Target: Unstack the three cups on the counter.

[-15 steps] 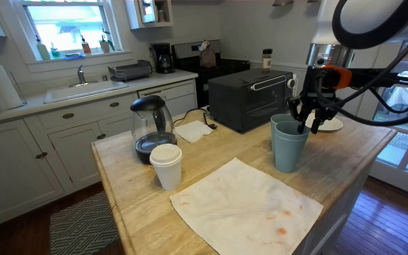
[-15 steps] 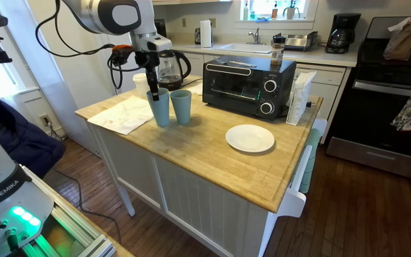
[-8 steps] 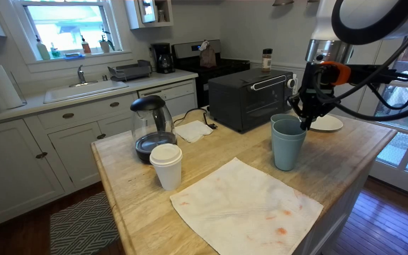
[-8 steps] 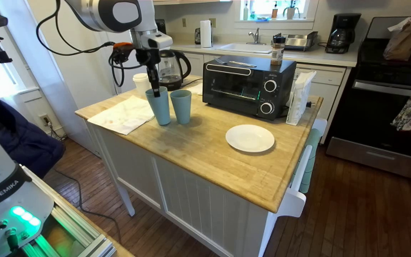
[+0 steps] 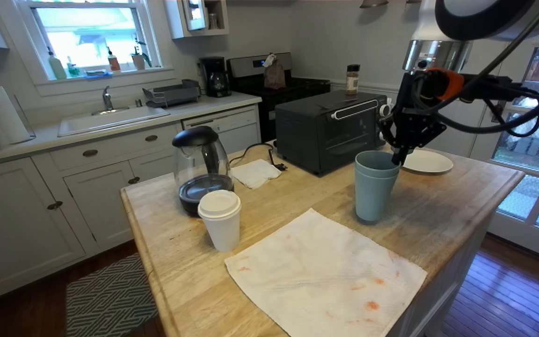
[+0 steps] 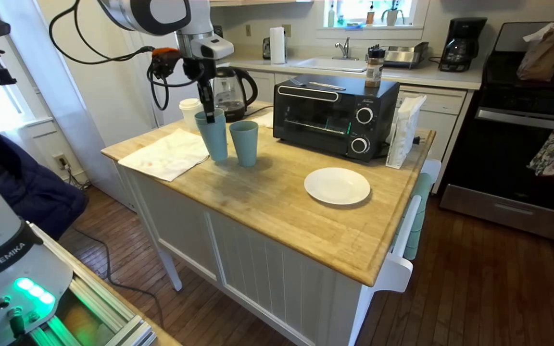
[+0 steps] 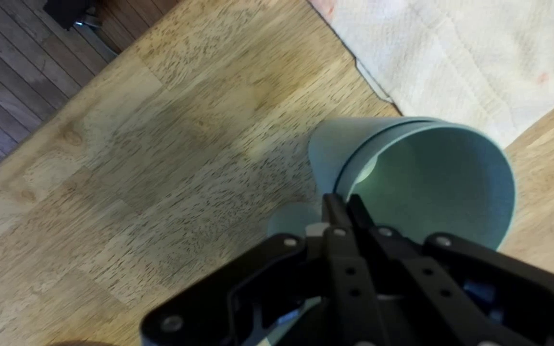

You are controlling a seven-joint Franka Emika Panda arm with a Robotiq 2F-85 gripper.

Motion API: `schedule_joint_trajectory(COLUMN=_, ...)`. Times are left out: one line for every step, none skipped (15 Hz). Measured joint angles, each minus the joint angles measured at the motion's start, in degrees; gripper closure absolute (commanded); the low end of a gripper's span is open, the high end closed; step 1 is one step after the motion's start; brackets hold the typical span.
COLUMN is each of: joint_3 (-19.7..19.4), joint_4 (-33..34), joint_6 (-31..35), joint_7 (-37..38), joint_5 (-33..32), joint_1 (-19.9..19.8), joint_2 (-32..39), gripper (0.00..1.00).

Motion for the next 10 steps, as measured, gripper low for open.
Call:
schedule_joint_trajectory(joint_3=0.01, joint_4=0.07, joint_6=-0.38, joint_7=-0.29, joint_5=0.75, joint_1=0.08, joint_2=0.0, gripper=0.99)
schedule_joint_trajectory(joint_3=0.01, joint_4=0.26, joint_6=-1.58, joint_7=-1.24, joint_5=1.9, joint_1=0.19, joint_2=0.0, gripper=0.99)
schedule_joint_trajectory(joint_3=0.03, joint_4=0.36, joint_6=-1.82, joint_7=-0.11, joint_5=1.37, joint_1=0.2, joint_2=0.01, gripper=0.99)
schedule_joint_trajectory(joint_3=0.07, joint_4=0.42, joint_6=-1.86, joint_7=0.8, joint_5=1.13, joint_1=0.21, joint_2=0.04, gripper=0.99)
schedule_joint_trajectory(joint_3=0.1, joint_4=0.46, joint_6=-2.09, joint_7=1.07, joint_5=1.12, joint_1=0.2, joint_2=0.11, gripper=0.99)
schedule_joint_trajectory(joint_3=0.1, joint_4=0.48, joint_6=-2.16, joint_7=1.44, joint_5=1.01, joint_1=0.2, joint_2=0.22, gripper=0.99)
schedule_joint_trajectory(joint_3=0.11, joint_4=0.51, joint_6=-2.11, joint_7=2.31, joint_5=0.41, joint_1=0.2, joint_2=0.31, gripper=0.99)
schedule_joint_trajectory(joint_3=0.11, joint_4=0.53, joint_6=-2.08, joint_7=3.21, joint_5=-0.35, joint_1=0.2, joint_2=0.31, gripper=0.99)
schedule_joint_trajectory(joint_3=0.11, joint_4=0.57, joint_6=-1.98, joint_7=4.01, joint_5=-0.99, joint_1=0.19, joint_2=0.28, gripper=0.99)
schedule_joint_trajectory(joint_3=0.11, joint_4=0.64, joint_6=-1.86, joint_7=4.68, joint_5=-1.4, joint_1=0.19, joint_2=0.22, gripper=0.99)
